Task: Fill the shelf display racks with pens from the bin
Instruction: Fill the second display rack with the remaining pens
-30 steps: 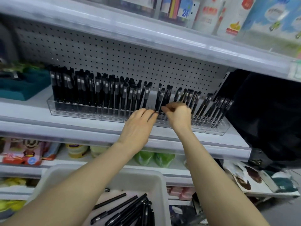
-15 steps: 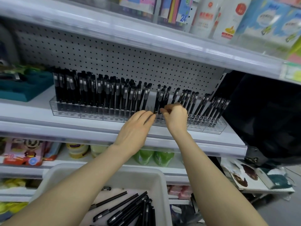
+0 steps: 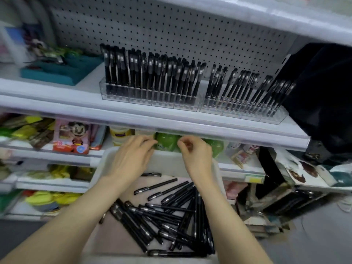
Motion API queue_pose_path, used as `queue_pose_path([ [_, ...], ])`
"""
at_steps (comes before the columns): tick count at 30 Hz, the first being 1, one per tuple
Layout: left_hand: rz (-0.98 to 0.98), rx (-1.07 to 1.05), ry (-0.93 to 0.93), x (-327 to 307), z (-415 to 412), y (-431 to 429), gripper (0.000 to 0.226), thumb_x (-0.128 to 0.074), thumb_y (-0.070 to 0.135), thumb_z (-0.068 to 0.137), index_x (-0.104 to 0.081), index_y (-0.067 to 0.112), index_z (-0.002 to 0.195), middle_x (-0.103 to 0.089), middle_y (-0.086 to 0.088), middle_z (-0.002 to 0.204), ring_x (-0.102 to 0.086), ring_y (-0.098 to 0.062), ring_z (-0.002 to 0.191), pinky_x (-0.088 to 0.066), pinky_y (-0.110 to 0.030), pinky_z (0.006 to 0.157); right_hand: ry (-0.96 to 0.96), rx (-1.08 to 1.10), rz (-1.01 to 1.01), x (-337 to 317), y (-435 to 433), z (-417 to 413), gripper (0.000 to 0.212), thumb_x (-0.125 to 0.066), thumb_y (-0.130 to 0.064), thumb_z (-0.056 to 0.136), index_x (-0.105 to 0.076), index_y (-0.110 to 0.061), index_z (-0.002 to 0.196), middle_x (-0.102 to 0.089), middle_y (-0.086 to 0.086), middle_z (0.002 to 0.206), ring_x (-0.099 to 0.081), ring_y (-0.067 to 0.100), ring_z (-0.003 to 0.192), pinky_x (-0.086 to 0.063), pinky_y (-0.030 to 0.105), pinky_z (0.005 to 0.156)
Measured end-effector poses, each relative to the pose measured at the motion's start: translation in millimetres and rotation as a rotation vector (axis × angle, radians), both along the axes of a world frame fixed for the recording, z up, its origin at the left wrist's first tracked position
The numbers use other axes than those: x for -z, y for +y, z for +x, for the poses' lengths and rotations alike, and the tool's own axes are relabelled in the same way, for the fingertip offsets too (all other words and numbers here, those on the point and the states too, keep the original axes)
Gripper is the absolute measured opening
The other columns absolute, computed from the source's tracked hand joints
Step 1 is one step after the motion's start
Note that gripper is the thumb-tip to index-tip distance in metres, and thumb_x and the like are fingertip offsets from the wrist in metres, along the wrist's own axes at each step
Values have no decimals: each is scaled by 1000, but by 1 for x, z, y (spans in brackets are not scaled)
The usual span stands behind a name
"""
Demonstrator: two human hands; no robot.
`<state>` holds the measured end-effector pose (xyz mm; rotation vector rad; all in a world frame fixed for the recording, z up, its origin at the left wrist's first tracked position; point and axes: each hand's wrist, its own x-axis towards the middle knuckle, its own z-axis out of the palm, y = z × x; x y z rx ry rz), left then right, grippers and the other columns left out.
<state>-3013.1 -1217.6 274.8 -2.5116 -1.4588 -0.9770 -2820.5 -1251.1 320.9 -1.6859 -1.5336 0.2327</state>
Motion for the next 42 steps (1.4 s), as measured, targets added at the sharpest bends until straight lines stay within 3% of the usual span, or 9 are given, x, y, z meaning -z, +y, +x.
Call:
queue_pose_path([
  [3,-52,-29,49,20,-9,-7,41,-39,29,94,-63,17,125,-62,-5,115,-55,-31,101,-44,-42,88,-80,-175,-187,29,-19,-17,6,-66,-20,87,-72,-20,84,-70,-6,78,-63,12,73,-51,30,72],
  [7,-16,-92,85,30,-7,-8,40,-58,13,89,-59,21,129,-62,-3,112,-51,-29,100,-32,-37,91,-268,-361,-414,61,-31,-23,14,-63,-15,88,-73,-19,97,-71,1,96,-64,21,88,-52,36,81],
  [11,-2,-92,70,28,-4,-9,45,-67,7,83,-61,21,126,-62,-3,105,-48,-27,95,-30,-35,88,-343,-461,-420,71,-30,-23,21,-66,-11,86,-71,-15,106,-68,5,108,-59,26,103,-48,39,89],
  [18,-28,-86,76,26,-5,-10,41,-63,9,88,-60,22,126,-61,-3,105,-50,-28,96,-32,-37,88,-448,-485,-416,75,-21,-21,15,-68,-8,81,-71,-13,94,-65,8,99,-54,27,101,-41,30,81],
  [21,-45,-85,84,24,-8,-9,39,-61,10,90,-60,21,127,-64,-3,108,-52,-29,98,-31,-37,90,-309,-396,-421,65,-18,-8,12,-66,-7,83,-69,-13,94,-65,5,95,-56,23,93,-37,25,75],
  [27,-183,-68,1,-5,0,-11,31,-45,24,102,-60,16,128,-64,-8,115,-61,-34,97,-45,-41,82,241,-354,-353,2,-16,22,21,-62,-2,91,-61,-11,109,-54,4,85,-53,14,71,-56,23,66],
  [33,-110,13,27,-47,37,5,35,-53,25,96,-57,17,130,-60,-6,120,-60,-31,103,-54,-44,72,376,-289,-157,-68,-4,69,15,-58,-24,97,-66,-13,104,-67,13,92,-63,17,74,-59,38,75],
  [37,11,97,48,-84,87,19,36,-58,17,94,-57,13,131,-57,-6,128,-54,-29,113,-54,-44,82,352,-155,26,-104,10,105,15,-59,-17,96,-67,-5,99,-66,10,87,-63,13,72,-60,33,71],
  [42,89,121,151,-106,137,54,53,-67,2,83,-52,8,134,-51,-11,137,-48,-29,124,-49,-41,95,312,38,167,-125,47,140,10,-65,-18,92,-64,-24,84,-69,3,74,-66,16,62,-60,41,72],
])
